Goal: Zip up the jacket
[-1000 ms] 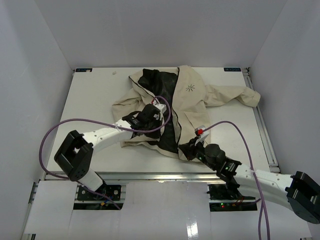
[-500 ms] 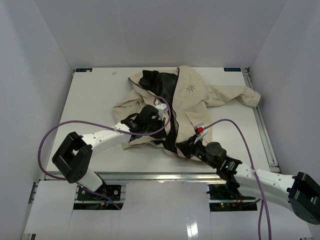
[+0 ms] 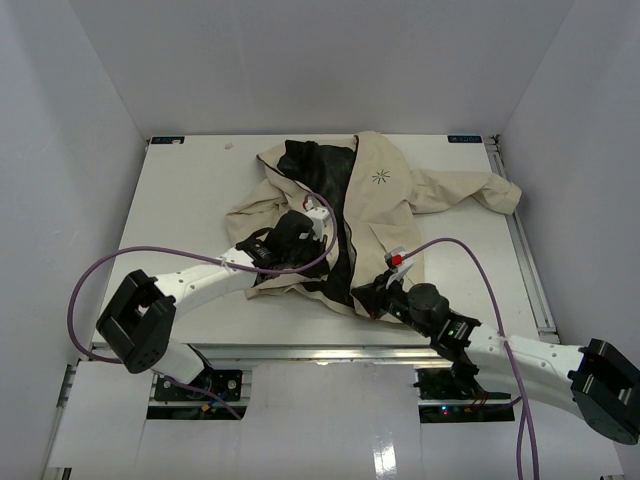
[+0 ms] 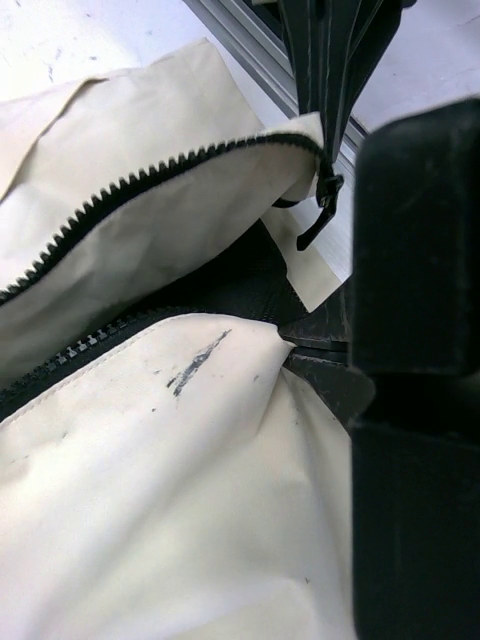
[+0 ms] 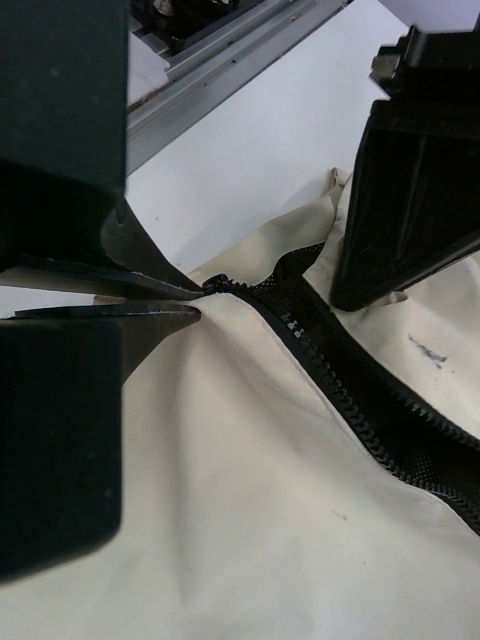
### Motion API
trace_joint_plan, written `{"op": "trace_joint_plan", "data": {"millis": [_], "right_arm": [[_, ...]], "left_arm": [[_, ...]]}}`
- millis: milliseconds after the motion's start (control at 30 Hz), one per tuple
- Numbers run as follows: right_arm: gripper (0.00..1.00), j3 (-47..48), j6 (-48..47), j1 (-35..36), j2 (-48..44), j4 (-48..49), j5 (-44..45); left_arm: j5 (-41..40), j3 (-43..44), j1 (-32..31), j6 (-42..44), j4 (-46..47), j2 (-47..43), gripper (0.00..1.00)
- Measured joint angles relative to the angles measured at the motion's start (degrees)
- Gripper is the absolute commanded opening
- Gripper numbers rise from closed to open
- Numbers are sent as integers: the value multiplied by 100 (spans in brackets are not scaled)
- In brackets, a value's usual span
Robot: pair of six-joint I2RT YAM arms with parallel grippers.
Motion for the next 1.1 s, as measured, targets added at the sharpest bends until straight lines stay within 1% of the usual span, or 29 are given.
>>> {"op": "trace_joint_plan", "data": {"millis": [233, 267, 300, 333, 367, 400, 700, 800, 933, 1100], "right_arm": [[8, 66, 2, 0, 232, 40, -66], [8, 96, 2, 0, 258, 40, -88], [8, 118, 1, 0, 266, 41, -103], [8, 135, 0, 0, 270, 44, -115], [8, 146, 0, 0, 269, 51, -119], [8, 151, 1, 0, 267, 60, -122], [8, 151, 11, 0, 111, 65, -124], [8, 151, 20, 0, 103, 82, -133], [8, 152, 42, -2, 107, 126, -187], [8, 195, 50, -2, 77, 229, -428]], "left_arm": [[66, -171, 0, 39, 291, -255, 0], [96, -182, 0, 42, 321, -255, 27], [123, -182, 0, 43, 328, -255, 40], [143, -182, 0, 44, 334, -255, 28], [153, -182, 0, 45, 337, -255, 9], [164, -182, 0, 67, 331, -255, 0], [192, -182, 0, 83, 322, -252, 0], [220, -245, 0, 64, 467, -290, 0], [337, -805, 0, -72, 1300, -696, 0], [564, -1715, 0, -227, 2694, -1502, 0]]}}
